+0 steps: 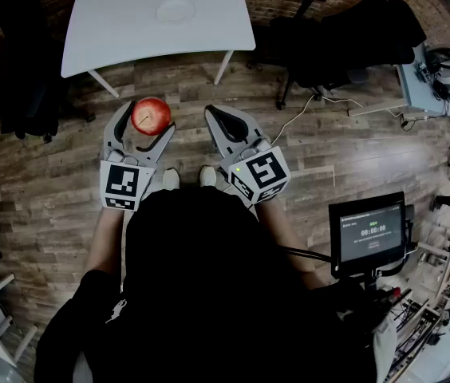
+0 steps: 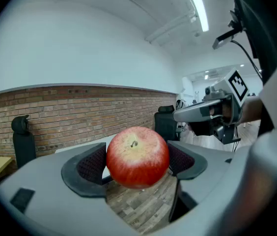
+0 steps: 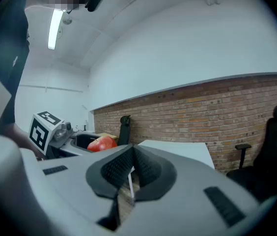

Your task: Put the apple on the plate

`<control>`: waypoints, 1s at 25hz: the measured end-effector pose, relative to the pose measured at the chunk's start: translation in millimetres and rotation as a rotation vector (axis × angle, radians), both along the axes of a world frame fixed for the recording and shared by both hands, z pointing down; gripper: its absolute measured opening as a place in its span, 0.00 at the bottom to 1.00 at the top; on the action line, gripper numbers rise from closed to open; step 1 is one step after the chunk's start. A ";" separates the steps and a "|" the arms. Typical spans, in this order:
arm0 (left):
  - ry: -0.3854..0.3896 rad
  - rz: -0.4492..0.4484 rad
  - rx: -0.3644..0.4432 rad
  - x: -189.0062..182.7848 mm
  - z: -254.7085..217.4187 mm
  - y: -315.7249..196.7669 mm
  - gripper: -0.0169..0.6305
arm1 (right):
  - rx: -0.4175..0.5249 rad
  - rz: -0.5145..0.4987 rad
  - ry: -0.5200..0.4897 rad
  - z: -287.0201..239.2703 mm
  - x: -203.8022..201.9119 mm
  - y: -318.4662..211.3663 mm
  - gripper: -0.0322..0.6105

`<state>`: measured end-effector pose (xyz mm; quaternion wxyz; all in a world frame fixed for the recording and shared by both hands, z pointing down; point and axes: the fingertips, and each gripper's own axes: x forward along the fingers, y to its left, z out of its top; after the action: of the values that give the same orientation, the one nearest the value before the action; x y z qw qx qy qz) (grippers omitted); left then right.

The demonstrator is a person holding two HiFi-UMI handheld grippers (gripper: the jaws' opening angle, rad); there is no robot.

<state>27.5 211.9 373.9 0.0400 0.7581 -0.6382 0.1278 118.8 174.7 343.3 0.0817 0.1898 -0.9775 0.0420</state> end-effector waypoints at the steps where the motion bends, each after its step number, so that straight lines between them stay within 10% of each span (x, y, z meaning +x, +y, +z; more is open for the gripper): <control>1: -0.004 -0.007 0.000 -3.1 -1.1 0.0 0.64 | 0.002 -0.008 -0.003 -0.7 -3.6 -1.1 0.05; 25: -0.002 -0.020 -0.009 -32.2 1.9 -17.2 0.64 | -0.023 -0.043 0.005 -5.4 -31.6 -15.3 0.05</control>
<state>-4.7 194.7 375.8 0.0442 0.7515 -0.6451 0.1310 87.2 159.4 337.9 0.0872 0.1677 -0.9806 0.0509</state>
